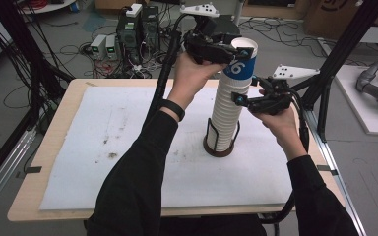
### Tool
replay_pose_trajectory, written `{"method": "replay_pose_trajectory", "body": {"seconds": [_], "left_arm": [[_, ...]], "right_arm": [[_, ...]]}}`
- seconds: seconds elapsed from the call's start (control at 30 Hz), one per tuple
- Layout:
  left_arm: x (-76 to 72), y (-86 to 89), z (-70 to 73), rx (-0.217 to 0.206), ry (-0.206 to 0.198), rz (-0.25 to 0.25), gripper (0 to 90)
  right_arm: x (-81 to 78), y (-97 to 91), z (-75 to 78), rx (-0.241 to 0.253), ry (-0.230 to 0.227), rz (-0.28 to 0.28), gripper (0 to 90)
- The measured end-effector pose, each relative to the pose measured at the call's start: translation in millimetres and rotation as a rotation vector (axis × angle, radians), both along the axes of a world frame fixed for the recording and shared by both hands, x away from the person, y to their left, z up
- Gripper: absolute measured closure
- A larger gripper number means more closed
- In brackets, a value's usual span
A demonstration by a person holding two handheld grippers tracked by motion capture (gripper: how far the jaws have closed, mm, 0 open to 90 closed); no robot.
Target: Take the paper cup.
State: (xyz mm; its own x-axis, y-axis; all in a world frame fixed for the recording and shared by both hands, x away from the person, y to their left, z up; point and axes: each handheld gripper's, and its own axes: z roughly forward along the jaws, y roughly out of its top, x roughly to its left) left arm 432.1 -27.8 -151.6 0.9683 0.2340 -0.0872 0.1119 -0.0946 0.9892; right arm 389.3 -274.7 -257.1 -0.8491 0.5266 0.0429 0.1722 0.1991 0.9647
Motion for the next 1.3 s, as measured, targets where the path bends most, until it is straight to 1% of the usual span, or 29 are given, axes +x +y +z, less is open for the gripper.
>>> {"method": "replay_pose_trajectory", "body": {"seconds": [0.07, 0.27, 0.3, 0.4, 0.43, 0.5, 0.6, 0.7, 0.73, 0.77, 0.8, 0.87, 0.93, 1.0, 1.07, 1.1, 1.17, 1.3], "left_arm": [[-0.6, 0.5, 2.8, -0.016, -0.003, 0.003, 29.9], [-2.4, 1.4, 11.3, -0.020, -0.021, 0.010, 30.0], [-3.0, 1.7, 15.1, -0.023, -0.032, 0.013, 30.0], [-3.5, 2.0, 18.9, -0.033, -0.035, 0.016, 30.1], [-4.2, 3.0, 23.3, -0.042, -0.045, 0.020, 30.1], [-5.2, 4.2, 27.7, -0.057, -0.053, 0.021, 30.1], [-5.8, 5.3, 31.9, -0.064, -0.057, 0.024, 30.1], [-7.3, 8.0, 40.1, -0.080, -0.069, 0.026, 30.1], [-7.3, 8.0, 40.1, -0.080, -0.069, 0.026, 30.1], [-8.9, 9.2, 44.6, -0.087, -0.076, 0.027, 30.1], [-8.9, 9.2, 44.6, -0.087, -0.076, 0.027, 30.1], [-12.0, 12.2, 50.7, -0.109, -0.085, 0.027, 30.1], [-13.1, 13.5, 52.5, -0.114, -0.086, 0.029, 30.1], [-15.9, 17.9, 57.4, -0.129, -0.103, 0.034, 30.1], [-16.5, 19.4, 58.8, -0.130, -0.107, 0.037, 30.1], [-17.8, 21.8, 60.9, -0.142, -0.112, 0.041, 30.1], [-19.1, 24.3, 62.6, -0.148, -0.115, 0.043, 30.2], [-22.8, 29.8, 65.2, -0.136, -0.125, 0.044, 30.1]], "right_arm": [[0.0, 0.2, 0.0, 0.000, -0.002, 0.000, 14.5], [-0.1, 0.2, 0.0, -0.001, -0.003, -0.001, 14.5], [-0.3, 0.5, 0.1, 0.000, -0.001, -0.003, 14.5], [-0.3, 0.6, 0.1, 0.000, -0.001, -0.003, 14.5], [-0.4, 0.5, 0.2, -0.001, -0.001, -0.004, 14.5], [-0.4, 0.4, 0.2, -0.002, 0.000, -0.004, 14.5], [-0.5, 0.5, 0.1, -0.001, -0.001, -0.004, 14.5], [-0.4, 0.6, 0.1, -0.001, -0.003, -0.005, 14.6], [-0.4, 0.7, 0.0, 0.001, -0.003, -0.004, 14.5], [-0.4, 0.6, 0.0, 0.000, -0.004, -0.005, 14.5], [-0.4, 0.6, 0.0, 0.000, -0.004, -0.005, 14.5], [-0.5, 0.5, 0.1, 0.000, -0.003, -0.005, 14.5], [-0.7, 0.5, 0.1, -0.001, -0.002, -0.005, 14.5], [-0.6, 0.6, 0.1, -0.001, -0.003, -0.005, 14.5], [-0.7, 0.6, 0.1, -0.001, -0.002, -0.005, 14.5], [-0.8, 0.6, 0.0, -0.002, -0.002, -0.005, 14.5], [-0.7, 0.6, 0.1, -0.005, -0.002, -0.005, 14.5], [-0.6, 0.6, 0.0, -0.005, -0.004, -0.006, 14.6]]}}
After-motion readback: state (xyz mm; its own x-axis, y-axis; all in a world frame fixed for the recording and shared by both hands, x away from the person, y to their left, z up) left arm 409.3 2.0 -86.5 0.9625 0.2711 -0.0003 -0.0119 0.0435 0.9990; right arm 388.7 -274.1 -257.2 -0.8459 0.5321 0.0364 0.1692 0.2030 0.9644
